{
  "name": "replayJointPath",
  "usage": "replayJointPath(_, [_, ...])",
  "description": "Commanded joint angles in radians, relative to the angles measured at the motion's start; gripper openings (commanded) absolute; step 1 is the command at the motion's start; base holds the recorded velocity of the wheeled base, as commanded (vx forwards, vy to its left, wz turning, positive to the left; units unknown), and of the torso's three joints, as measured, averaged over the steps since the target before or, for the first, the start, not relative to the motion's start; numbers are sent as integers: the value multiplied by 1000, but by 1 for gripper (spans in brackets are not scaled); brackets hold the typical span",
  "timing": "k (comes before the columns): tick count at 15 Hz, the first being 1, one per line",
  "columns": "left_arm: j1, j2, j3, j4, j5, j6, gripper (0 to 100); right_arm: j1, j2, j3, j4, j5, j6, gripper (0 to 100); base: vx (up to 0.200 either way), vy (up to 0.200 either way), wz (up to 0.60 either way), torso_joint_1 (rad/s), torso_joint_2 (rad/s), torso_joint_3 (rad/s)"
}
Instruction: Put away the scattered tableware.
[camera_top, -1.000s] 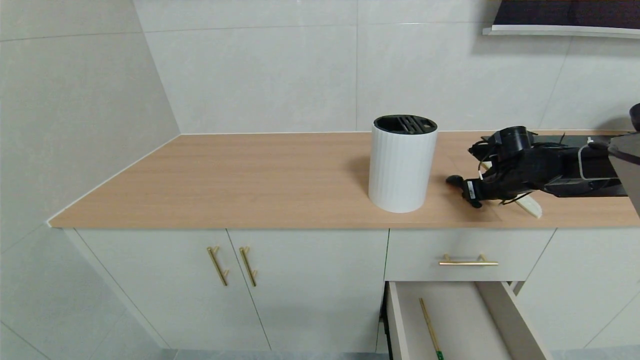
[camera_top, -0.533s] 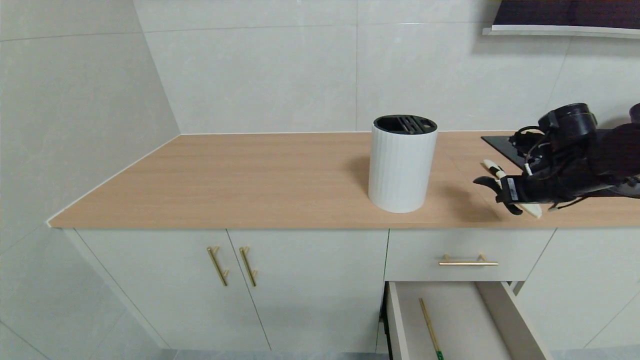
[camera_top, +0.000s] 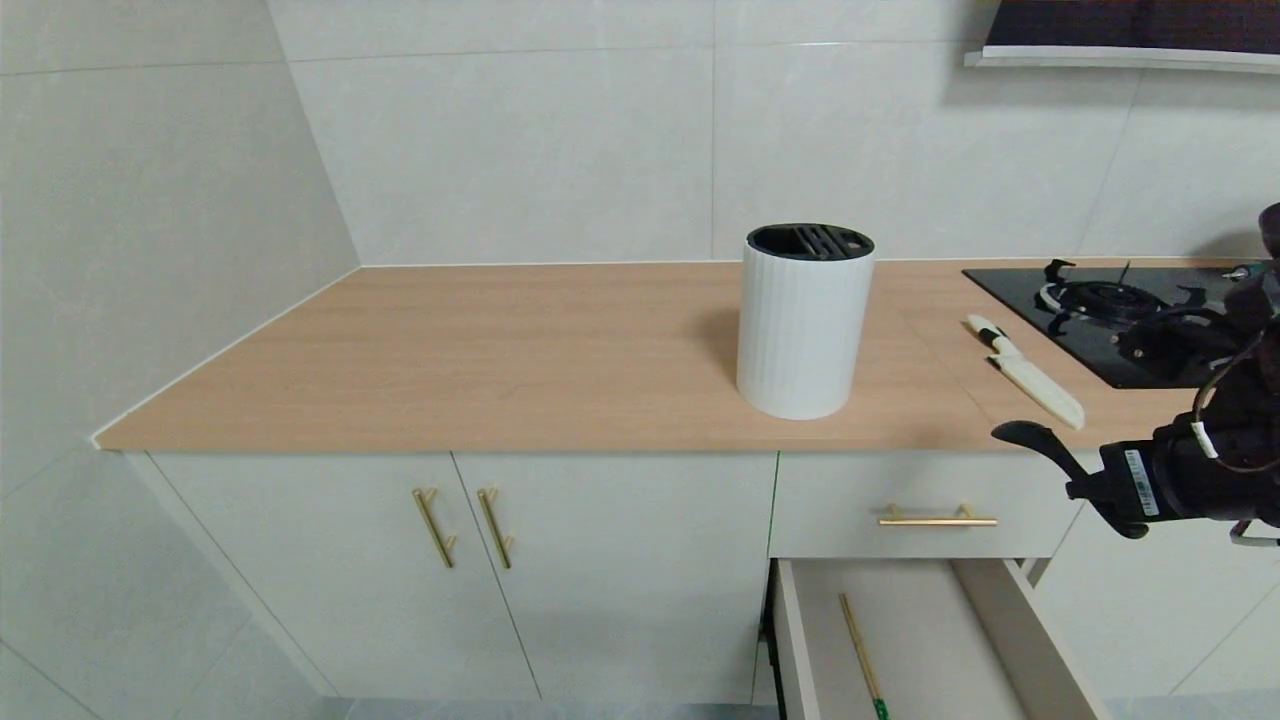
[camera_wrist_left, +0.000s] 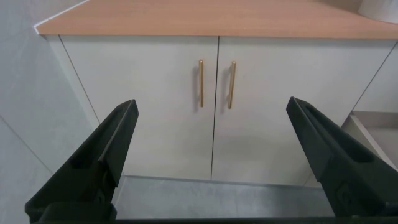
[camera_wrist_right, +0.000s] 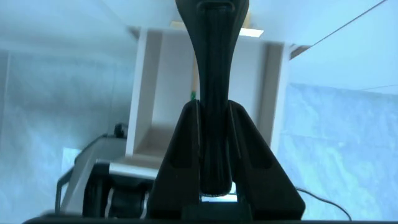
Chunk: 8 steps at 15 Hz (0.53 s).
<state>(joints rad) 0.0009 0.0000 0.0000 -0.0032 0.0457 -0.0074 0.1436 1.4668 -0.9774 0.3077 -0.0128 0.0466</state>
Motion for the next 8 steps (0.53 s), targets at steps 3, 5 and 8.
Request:
replayJointPath(3, [1, 0, 0, 2, 0, 0, 100, 7, -33, 23, -4, 2, -2, 0, 0, 0, 0, -172, 445, 269])
replayJointPath(5, [1, 0, 0, 0, 0, 0, 100, 7, -31, 33, -4, 2, -4, 0, 0, 0, 0, -171, 476, 298])
replayJointPath(8, [1, 0, 0, 2, 0, 0, 100, 7, -19, 33, -4, 0, -5, 0, 0, 0, 0, -159, 474, 310])
